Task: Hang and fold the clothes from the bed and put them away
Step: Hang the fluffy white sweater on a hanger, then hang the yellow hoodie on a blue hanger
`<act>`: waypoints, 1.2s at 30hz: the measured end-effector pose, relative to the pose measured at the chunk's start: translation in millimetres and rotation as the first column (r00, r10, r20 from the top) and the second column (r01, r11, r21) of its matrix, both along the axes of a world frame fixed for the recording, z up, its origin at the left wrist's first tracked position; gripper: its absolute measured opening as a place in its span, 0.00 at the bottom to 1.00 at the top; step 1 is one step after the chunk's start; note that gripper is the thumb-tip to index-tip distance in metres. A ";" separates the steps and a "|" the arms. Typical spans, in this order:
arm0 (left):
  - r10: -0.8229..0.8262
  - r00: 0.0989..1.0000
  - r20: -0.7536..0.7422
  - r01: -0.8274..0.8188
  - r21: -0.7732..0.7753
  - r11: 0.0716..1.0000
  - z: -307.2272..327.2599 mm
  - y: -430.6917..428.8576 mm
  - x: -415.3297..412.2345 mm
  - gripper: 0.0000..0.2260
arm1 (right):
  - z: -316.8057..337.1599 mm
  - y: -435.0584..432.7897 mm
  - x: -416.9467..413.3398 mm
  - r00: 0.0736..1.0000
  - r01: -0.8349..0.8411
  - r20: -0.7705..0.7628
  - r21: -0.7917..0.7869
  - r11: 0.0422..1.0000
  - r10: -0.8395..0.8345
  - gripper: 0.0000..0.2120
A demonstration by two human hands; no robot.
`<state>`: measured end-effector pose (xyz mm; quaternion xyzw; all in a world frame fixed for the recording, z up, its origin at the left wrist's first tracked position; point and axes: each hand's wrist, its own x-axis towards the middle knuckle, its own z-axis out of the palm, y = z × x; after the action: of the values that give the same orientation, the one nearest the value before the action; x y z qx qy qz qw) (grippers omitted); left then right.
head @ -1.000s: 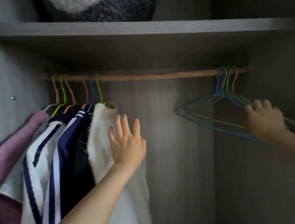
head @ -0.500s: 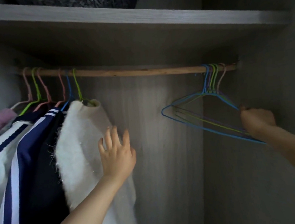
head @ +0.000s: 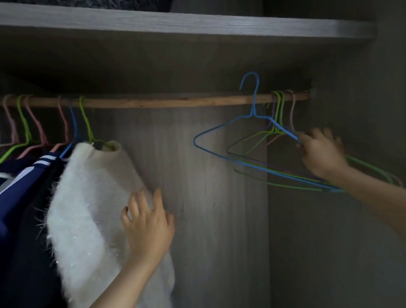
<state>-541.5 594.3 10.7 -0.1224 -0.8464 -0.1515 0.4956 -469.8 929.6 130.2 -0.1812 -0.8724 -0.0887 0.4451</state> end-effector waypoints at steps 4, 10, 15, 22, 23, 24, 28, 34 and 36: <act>-0.018 1.000 0.020 0.017 0.058 0.998 -2.4 2.8 -7.1 0.22 | -6.2 -26.4 9.8 0.991 -0.090 -0.077 0.231 0.969 0.110 0.13; -0.091 0.994 -0.064 0.096 0.065 0.993 -10.4 12.2 -6.5 0.47 | -36.5 -52.1 50.0 0.962 -0.088 0.270 0.197 0.976 0.032 0.15; -0.224 0.973 -0.048 0.226 0.048 0.973 -36.3 10.8 -3.3 0.39 | -79.4 -53.4 123.9 0.958 -0.196 0.236 0.129 0.972 0.162 0.15; -0.587 0.706 0.396 0.439 0.406 0.801 -86.6 24.7 30.4 0.08 | -134.7 -49.0 251.7 0.997 0.060 0.046 0.110 0.992 -0.065 0.05; -0.661 0.631 0.406 0.464 0.485 0.741 -95.3 30.2 37.7 0.06 | -142.7 -49.4 276.2 0.992 0.127 0.013 0.081 0.989 -0.128 0.06; -0.726 0.551 0.412 0.477 0.559 0.679 -101.9 34.2 43.7 0.04 | -148.4 -48.6 295.4 0.980 0.201 0.003 0.008 0.979 -0.201 0.09; -0.905 0.137 0.402 0.463 0.782 0.417 -135.0 73.0 85.6 0.06 | -171.3 -38.9 384.9 0.845 0.531 0.132 -0.309 0.789 -0.517 0.19; -0.867 -0.278 0.412 0.527 0.821 0.221 -179.6 144.3 198.9 0.06 | -214.2 -48.4 557.8 0.560 0.828 0.288 -0.239 0.508 -0.777 0.20; -0.835 -0.362 0.414 0.529 0.829 0.181 -190.9 166.2 236.2 0.09 | -235.8 -54.5 610.8 0.475 0.874 0.328 -0.064 0.482 -0.817 0.16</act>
<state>-305.4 760.5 -180.2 -0.4430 -0.6326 -0.5781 -0.2634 141.0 875.1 -105.6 -0.6259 -0.7194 -0.2221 0.2034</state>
